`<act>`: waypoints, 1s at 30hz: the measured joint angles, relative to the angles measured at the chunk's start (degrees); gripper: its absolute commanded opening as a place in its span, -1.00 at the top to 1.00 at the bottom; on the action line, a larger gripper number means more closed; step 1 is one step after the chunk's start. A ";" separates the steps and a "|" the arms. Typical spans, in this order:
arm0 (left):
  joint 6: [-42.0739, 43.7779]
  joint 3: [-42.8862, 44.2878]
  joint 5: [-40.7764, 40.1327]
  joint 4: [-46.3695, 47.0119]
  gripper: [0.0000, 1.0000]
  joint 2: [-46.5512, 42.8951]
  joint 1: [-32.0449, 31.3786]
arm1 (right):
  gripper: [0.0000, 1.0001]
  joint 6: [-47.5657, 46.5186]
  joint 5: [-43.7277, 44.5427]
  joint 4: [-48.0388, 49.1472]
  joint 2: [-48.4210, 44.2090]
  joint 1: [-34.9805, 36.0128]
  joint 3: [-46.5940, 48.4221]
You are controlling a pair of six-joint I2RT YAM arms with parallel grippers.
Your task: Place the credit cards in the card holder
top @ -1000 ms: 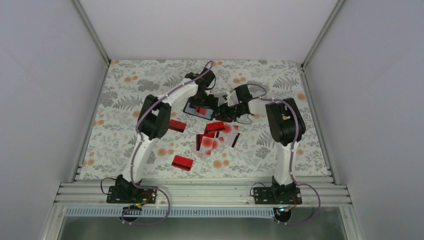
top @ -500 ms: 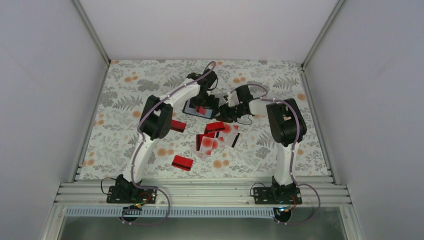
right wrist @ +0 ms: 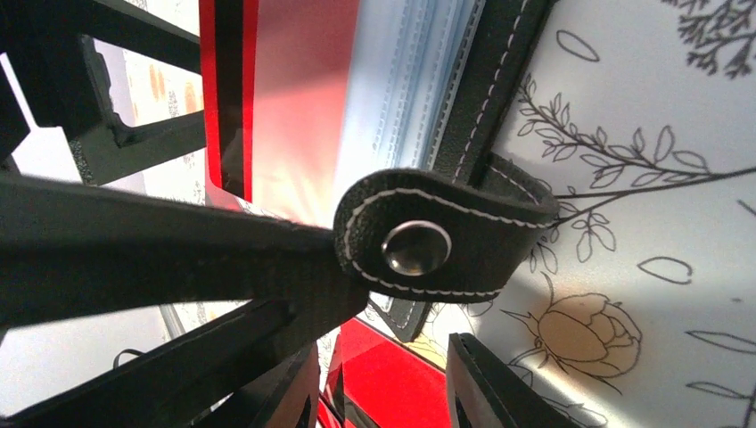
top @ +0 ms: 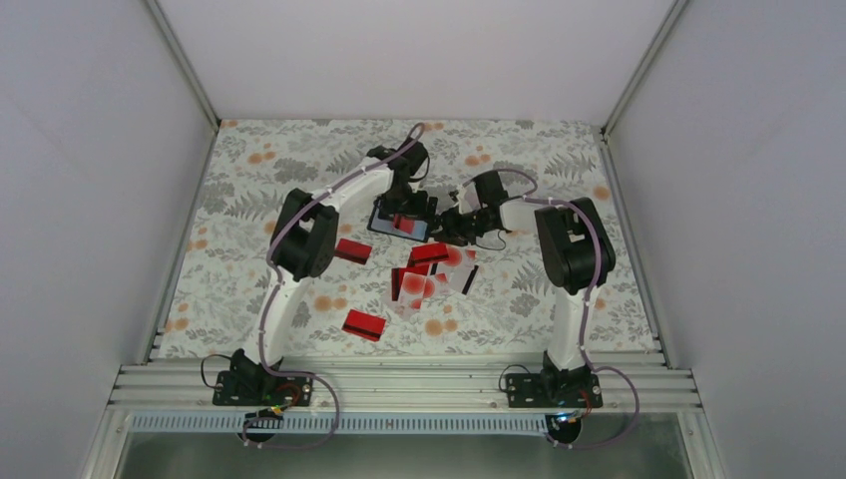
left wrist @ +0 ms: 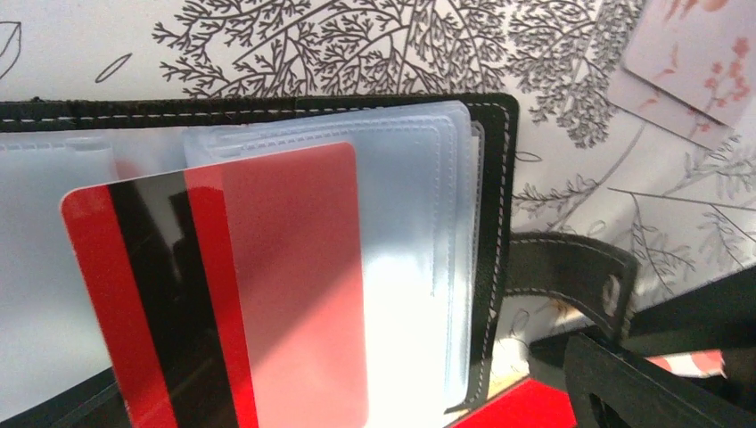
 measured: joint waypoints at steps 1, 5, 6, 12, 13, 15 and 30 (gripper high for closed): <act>0.26 -0.22 0.59 0.00 -1.00 -0.26 0.17 | 0.26 0.00 0.00 0.00 -0.04 0.00 0.00; 1.16 -0.33 2.95 -0.26 -1.00 -1.22 1.11 | 0.26 0.02 0.02 0.07 -0.57 0.00 0.00; 1.64 -0.33 3.48 -0.48 -1.00 -1.42 1.36 | 0.26 0.02 0.04 0.07 -0.74 0.00 0.00; 3.87 -0.20 4.50 -2.54 -1.00 -1.57 2.51 | 0.26 0.02 0.33 0.00 -1.33 0.00 0.07; 4.11 -0.20 4.50 -2.64 -1.00 -1.57 2.69 | 0.27 0.04 0.42 -0.04 -1.33 0.00 0.11; 4.57 -0.20 4.48 -2.73 -1.00 -1.57 2.78 | 0.26 0.09 0.70 -0.13 -1.33 0.00 0.31; 6.21 1.99 5.81 -1.38 -0.91 -1.44 2.67 | 0.31 1.79 1.14 -0.26 -1.07 0.02 2.47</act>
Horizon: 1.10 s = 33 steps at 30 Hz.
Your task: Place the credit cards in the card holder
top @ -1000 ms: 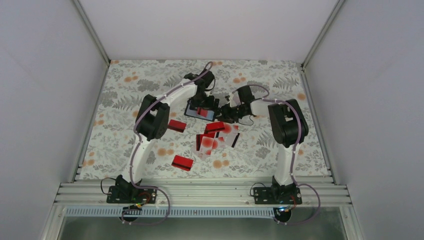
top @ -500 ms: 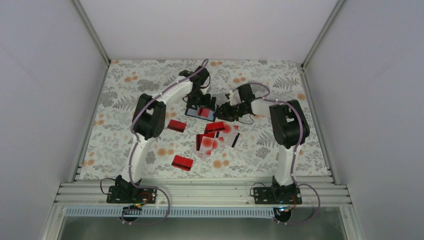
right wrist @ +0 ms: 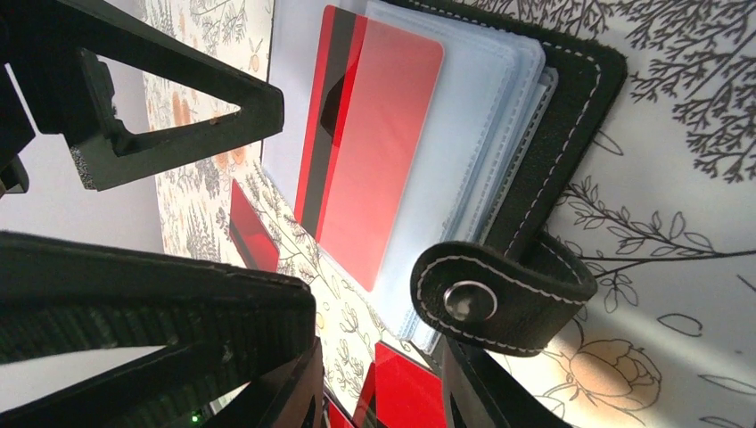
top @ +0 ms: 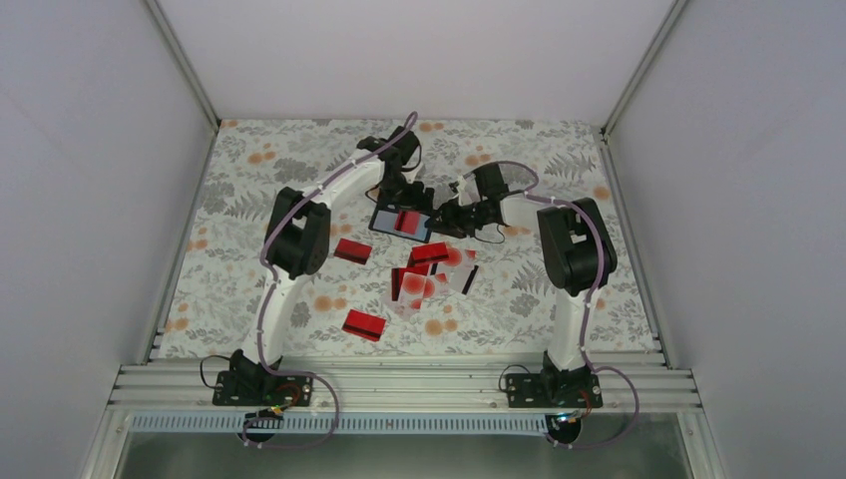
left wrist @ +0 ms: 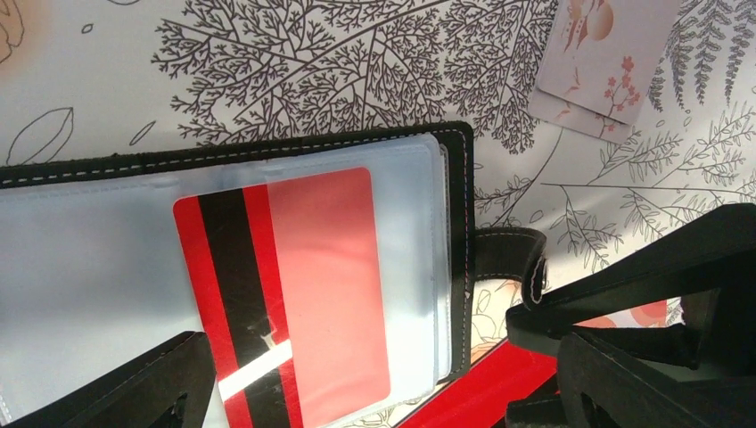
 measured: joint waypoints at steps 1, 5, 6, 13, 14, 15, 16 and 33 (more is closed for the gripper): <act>0.02 0.20 -0.04 -0.04 -0.91 0.17 0.02 | 0.31 0.13 0.02 0.02 0.20 0.02 0.13; 0.09 0.52 -0.92 -0.22 -0.91 0.87 0.00 | 0.31 0.42 0.07 0.11 0.52 0.17 0.24; 0.09 0.52 -1.36 -0.46 -0.90 0.92 0.00 | 0.31 0.59 0.07 0.17 0.52 0.22 0.24; 0.04 0.52 -2.62 -1.07 -0.88 1.11 -0.07 | 0.31 0.94 0.15 0.46 0.52 0.26 0.26; 0.04 0.52 -2.62 -1.05 -0.88 1.14 -0.09 | 0.31 0.96 0.15 0.46 0.52 0.26 0.26; 0.02 0.52 -2.60 -1.03 -0.88 1.18 -0.13 | 0.31 0.96 0.15 0.46 0.52 0.26 0.26; 0.02 0.52 -2.60 -0.94 -0.88 1.22 -0.15 | 0.31 0.96 0.15 0.44 0.52 0.26 0.26; -1.11 0.63 -1.46 0.31 -0.81 2.89 -0.22 | 0.38 0.92 0.17 0.37 1.27 0.90 0.26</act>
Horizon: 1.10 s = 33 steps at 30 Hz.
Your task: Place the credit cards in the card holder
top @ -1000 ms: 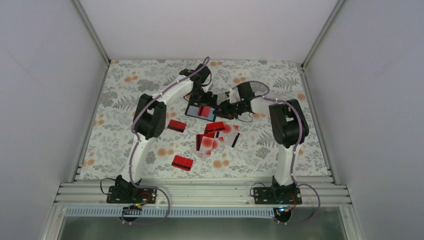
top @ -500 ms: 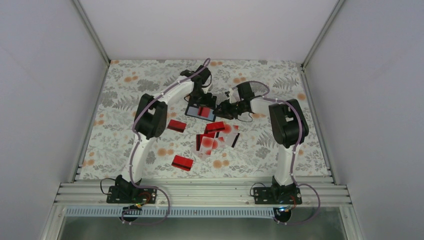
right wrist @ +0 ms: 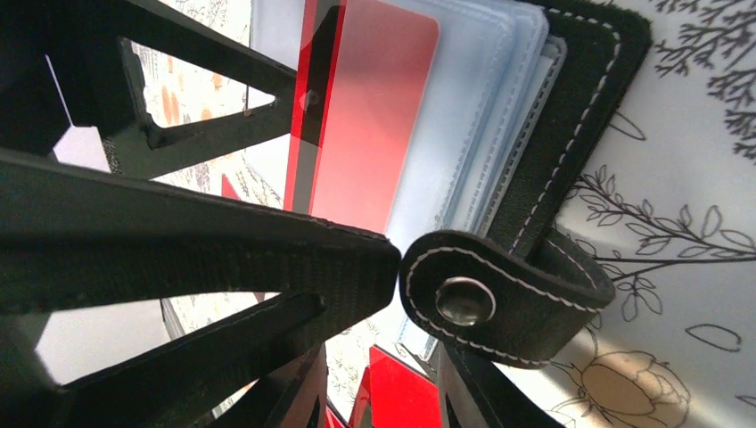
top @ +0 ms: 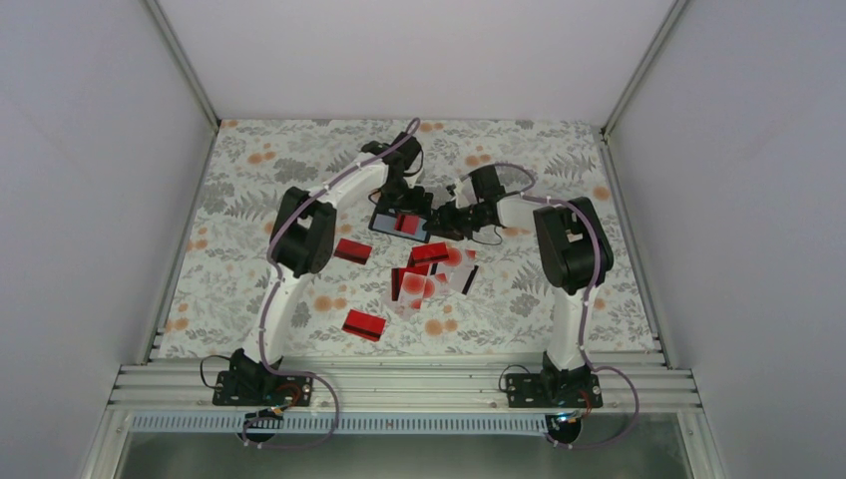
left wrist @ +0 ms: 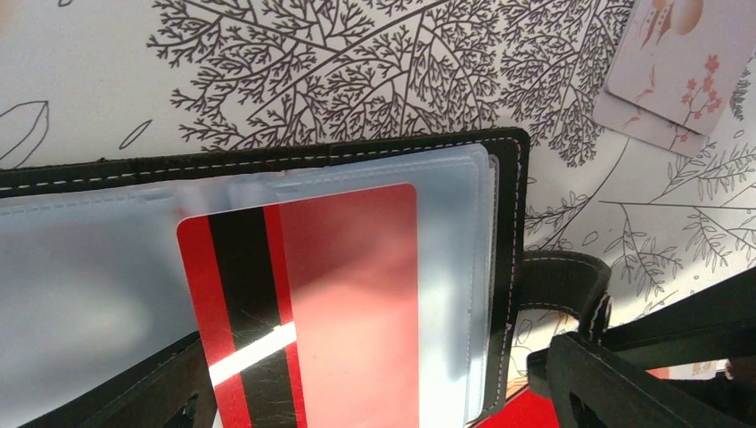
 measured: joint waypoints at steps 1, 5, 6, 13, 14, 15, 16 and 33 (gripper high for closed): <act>-0.04 0.20 0.04 -0.04 -0.80 0.09 -0.07 | 0.39 0.02 0.00 0.04 0.09 0.09 0.00; -0.42 1.09 0.13 -0.13 -0.81 0.74 -0.42 | 0.40 0.07 0.00 0.04 0.90 0.31 0.00; -0.50 1.16 0.11 -0.11 -0.80 0.81 -0.52 | 0.40 0.07 0.00 0.04 0.96 0.31 0.00; -2.03 2.69 0.11 -1.29 -0.80 1.36 -0.76 | 0.41 0.20 -0.26 0.46 1.70 0.37 0.00; -2.36 3.13 0.11 -1.53 -0.80 1.66 -0.79 | 0.40 0.28 -0.28 0.50 1.73 0.37 0.00; -2.71 3.52 0.13 -1.75 -0.80 1.90 -0.79 | 0.41 0.31 -0.31 0.52 1.73 0.37 0.00; -3.08 4.04 0.13 -2.14 -0.80 2.19 -0.79 | 0.41 0.31 -0.33 0.61 1.75 0.37 0.00; -6.91 8.85 1.25 -4.68 -0.90 5.01 -1.03 | 0.41 0.33 -0.76 0.70 1.84 0.20 0.00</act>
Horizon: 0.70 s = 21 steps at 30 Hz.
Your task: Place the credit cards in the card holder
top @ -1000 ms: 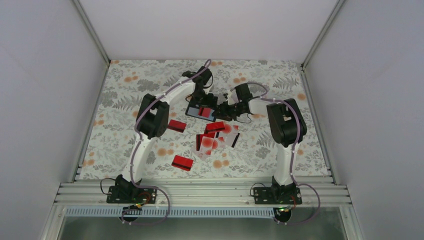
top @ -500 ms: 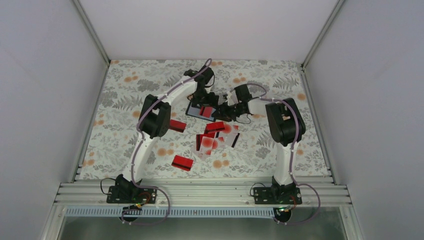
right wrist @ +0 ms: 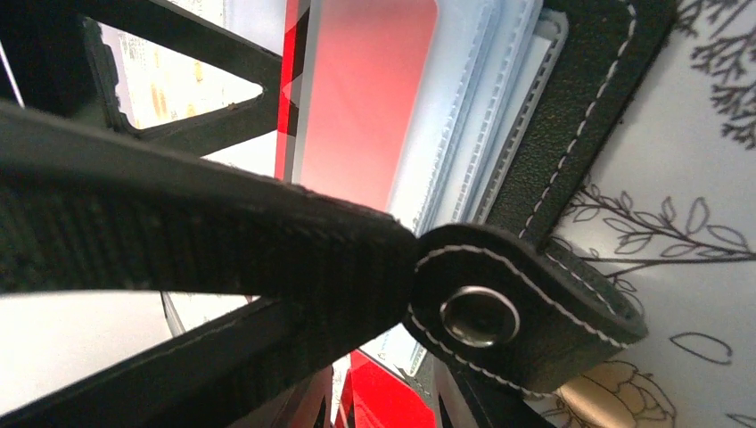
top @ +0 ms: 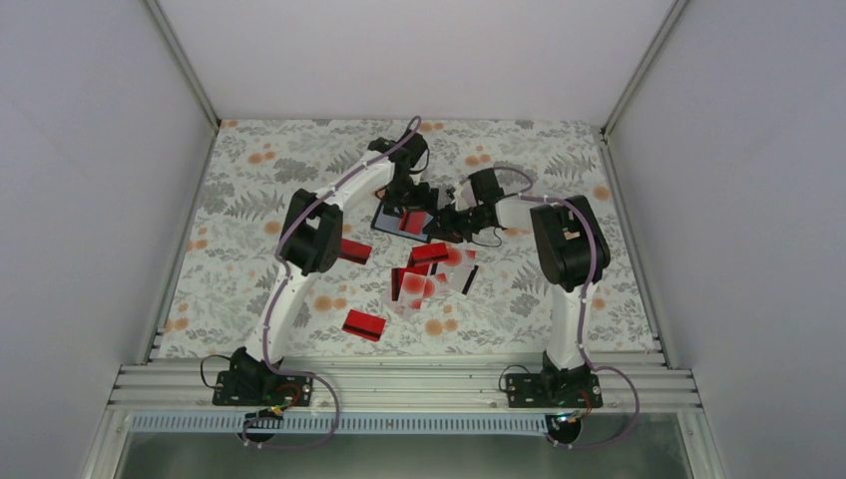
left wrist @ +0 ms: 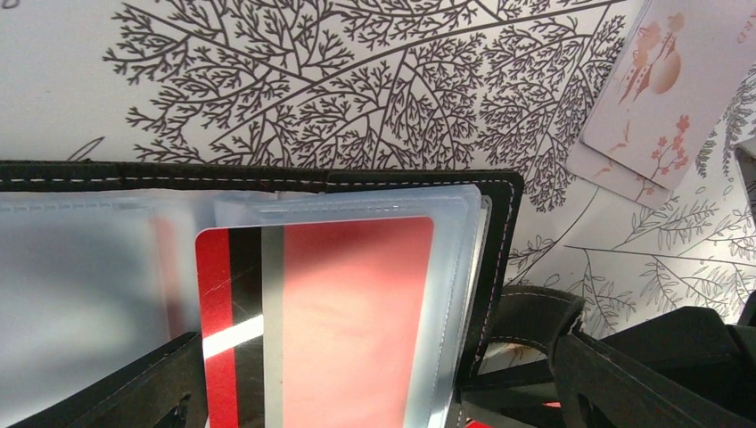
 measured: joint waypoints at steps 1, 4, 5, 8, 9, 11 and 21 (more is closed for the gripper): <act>-0.04 0.15 0.22 0.04 -0.91 0.13 0.00 | 0.41 0.00 -0.09 -0.13 0.00 -0.07 0.00; -0.22 0.24 0.90 0.35 -0.92 0.28 0.00 | 0.41 -0.04 -0.31 -0.42 0.00 -0.24 0.00; -0.35 0.24 1.07 0.63 -0.93 0.28 0.02 | 0.41 -0.07 -0.33 -0.46 0.00 -0.26 0.00; -0.39 0.24 1.29 0.90 -0.95 0.28 0.04 | 0.41 -0.37 -0.35 -0.85 0.00 -0.35 0.07; -0.42 0.24 1.38 0.96 -0.96 0.28 0.07 | 0.41 -0.52 -0.35 -0.98 0.00 -0.37 0.09; -0.42 0.20 1.51 1.03 -0.97 0.28 0.17 | 0.40 -0.98 -0.33 -1.29 0.00 -0.39 0.15; 0.00 -8.09 2.86 4.04 -0.97 -5.66 0.79 | 0.37 -3.52 0.35 -4.48 -2.25 -1.42 0.28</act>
